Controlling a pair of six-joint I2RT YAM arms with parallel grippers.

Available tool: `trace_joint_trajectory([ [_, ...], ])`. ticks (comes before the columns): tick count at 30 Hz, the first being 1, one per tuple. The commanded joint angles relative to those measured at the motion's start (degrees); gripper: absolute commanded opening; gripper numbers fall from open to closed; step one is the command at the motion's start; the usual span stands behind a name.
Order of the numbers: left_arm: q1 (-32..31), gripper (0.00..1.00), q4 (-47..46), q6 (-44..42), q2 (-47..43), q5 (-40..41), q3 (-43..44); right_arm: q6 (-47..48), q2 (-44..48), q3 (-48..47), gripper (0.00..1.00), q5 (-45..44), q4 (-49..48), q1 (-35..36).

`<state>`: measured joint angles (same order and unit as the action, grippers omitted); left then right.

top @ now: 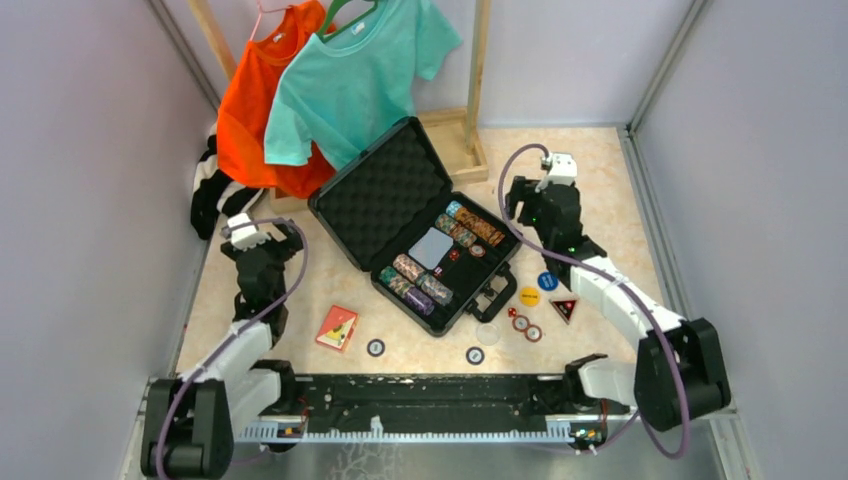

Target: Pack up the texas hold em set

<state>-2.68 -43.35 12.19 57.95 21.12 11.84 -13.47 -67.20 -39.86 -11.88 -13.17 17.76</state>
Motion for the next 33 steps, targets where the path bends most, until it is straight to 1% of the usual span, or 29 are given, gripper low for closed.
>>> trace_joint_trajectory([
  [1, -2.01, 0.99, 12.03, 5.60, -6.45, -1.16, 2.72, -1.60, -7.00, -6.18, 0.66, 2.90, 7.59, -0.04],
  [2, -2.62, 0.99, 13.83, 5.75, -7.87, -1.89, 3.24, -1.64, -9.61, -7.80, 0.61, 4.76, 7.99, -0.01],
  [3, -3.56, 0.99, 15.81, 5.20, -9.05, -3.09, 3.87, -1.56, -11.12, -9.15, 0.58, 6.03, 8.18, 0.08],
  [5, -6.52, 0.99, 18.73, 2.82, -10.53, -7.03, 5.42, -0.95, -13.06, -10.70, 0.56, 5.89, 8.16, 0.89],
  [7, -11.84, 0.99, 22.43, 1.21, -11.11, -7.12, 6.66, 0.74, -13.90, -11.53, 0.56, 3.90, 7.91, 1.67],
  [8, -14.76, 0.99, 22.80, 0.52, -11.26, -7.22, 6.62, 1.20, -14.11, -11.91, 0.57, 3.04, 8.13, 1.76],
  [9, -17.73, 0.99, 22.42, 0.74, -11.39, -7.59, 6.23, 1.44, -14.36, -12.64, 0.62, 2.28, 8.61, 1.82],
  [10, -18.96, 0.99, 21.91, 2.14, -11.56, -7.55, 5.66, 1.70, -14.56, -13.16, 0.64, 1.54, 9.20, 1.84],
  [12, -19.80, 0.99, 20.15, 6.68, -11.99, -6.99, 3.71, 1.95, -14.56, -13.57, 0.69, 0.93, 9.55, 1.84],
  [14, -19.87, 0.99, 19.57, 12.12, -12.61, -3.98, 2.06, 1.77, -14.10, -13.47, 0.69, 0.07, 9.85, 1.80],
  [15, -19.89, 0.99, 19.56, 13.25, -13.00, -3.14, 1.82, 1.71, -13.72, -13.19, 0.69, -0.35, 9.91, 1.84],
  [16, -19.85, 0.99, 19.59, 13.10, -13.43, -2.95, 2.02, 1.74, -13.33, -12.95, 0.69, -0.96, 9.99, 1.84],
  [18, -19.90, 0.99, 22.65, 12.73, -13.64, -3.15, 3.99, 2.25, -12.55, -12.34, 0.69, -2.13, 10.22, 1.84],
  [21, -19.85, 0.99, 26.45, 12.04, -12.12, -3.44, 7.24, 3.59, -12.74, -12.57, 0.67, -4.41, 10.84, 1.76],
  [22, -19.83, 0.99, 26.51, 11.84, -11.21, -3.91, 7.70, 3.70, -13.30, -13.14, 0.64, -4.92, 11.25, 1.69],
  [23, -19.89, 0.99, 26.12, 11.96, -10.02, -4.50, 7.88, 3.86, -13.89, -13.70, 0.59, -4.51, 11.50, 1.55],
  [24, -19.85, 0.99, 25.46, 12.09, -8.74, -5.46, 8.04, 3.97, -14.64, -14.38, 0.46, -3.60, 11.80, 1.39],
  [26, -19.94, 0.94, 24.34, 12.62, -6.24, -7.68, 8.54, 3.85, -16.45, -16.06, 0.36, -1.81, 13.45, 1.23],
  [27, -20.11, 0.92, 23.44, 12.99, -5.18, -8.53, 8.56, 3.77, -17.15, -16.59, 0.33, -1.29, 13.90, 1.21],
  [30, -20.56, 0.88, 20.02, 13.50, -3.23, -9.65, 7.67, 4.00, -18.51, -16.54, 0.32, -0.74, 13.90, 1.18],
  [31, -20.68, 0.88, 19.07, 13.49, -2.84, -9.78, 7.41, 4.18, -18.88, -16.38, 0.33, -0.32, 13.88, 1.22],
  [33, -20.80, 0.91, 18.39, 13.48, -2.17, -9.54, 7.25, 4.67, -19.82, -16.36, 0.34, 0.99, 13.67, 1.23],
])
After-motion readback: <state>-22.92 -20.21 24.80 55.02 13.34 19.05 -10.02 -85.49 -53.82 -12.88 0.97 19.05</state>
